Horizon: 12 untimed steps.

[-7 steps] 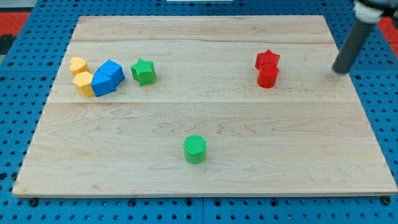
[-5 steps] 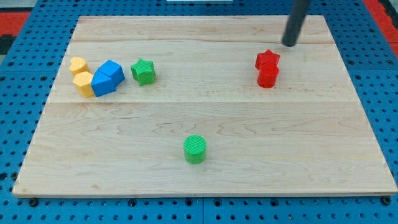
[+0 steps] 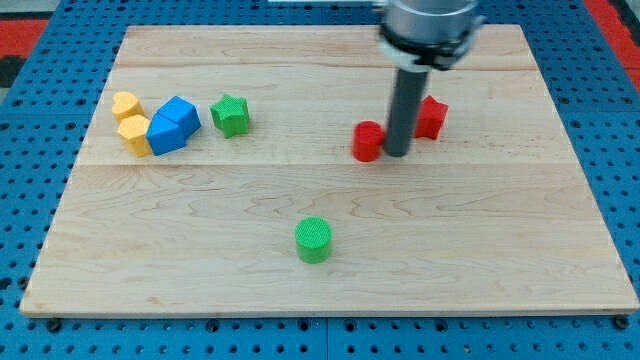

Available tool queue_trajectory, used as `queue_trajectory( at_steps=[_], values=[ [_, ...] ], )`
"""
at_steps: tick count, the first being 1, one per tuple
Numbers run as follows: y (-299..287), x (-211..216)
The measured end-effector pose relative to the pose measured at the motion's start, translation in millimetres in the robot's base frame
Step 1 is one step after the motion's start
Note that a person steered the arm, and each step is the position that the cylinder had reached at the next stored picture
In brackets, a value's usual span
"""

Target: Place the red circle at the top left side of green circle

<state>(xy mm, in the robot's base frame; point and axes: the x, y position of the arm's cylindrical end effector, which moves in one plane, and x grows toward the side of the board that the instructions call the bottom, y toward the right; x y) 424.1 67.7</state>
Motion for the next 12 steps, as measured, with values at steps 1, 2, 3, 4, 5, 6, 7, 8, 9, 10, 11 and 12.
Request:
queue_trajectory(
  at_steps=[1, 2, 3, 4, 5, 6, 7, 8, 9, 10, 11, 12],
  values=[
    [23, -48],
    [-12, -51],
    [-41, 23],
    [-59, 56],
    [-30, 56],
    [-53, 83],
    [-77, 58],
    [-77, 34],
    [-100, 72],
    [-100, 75],
    [-84, 66],
    [45, 51]
  ],
)
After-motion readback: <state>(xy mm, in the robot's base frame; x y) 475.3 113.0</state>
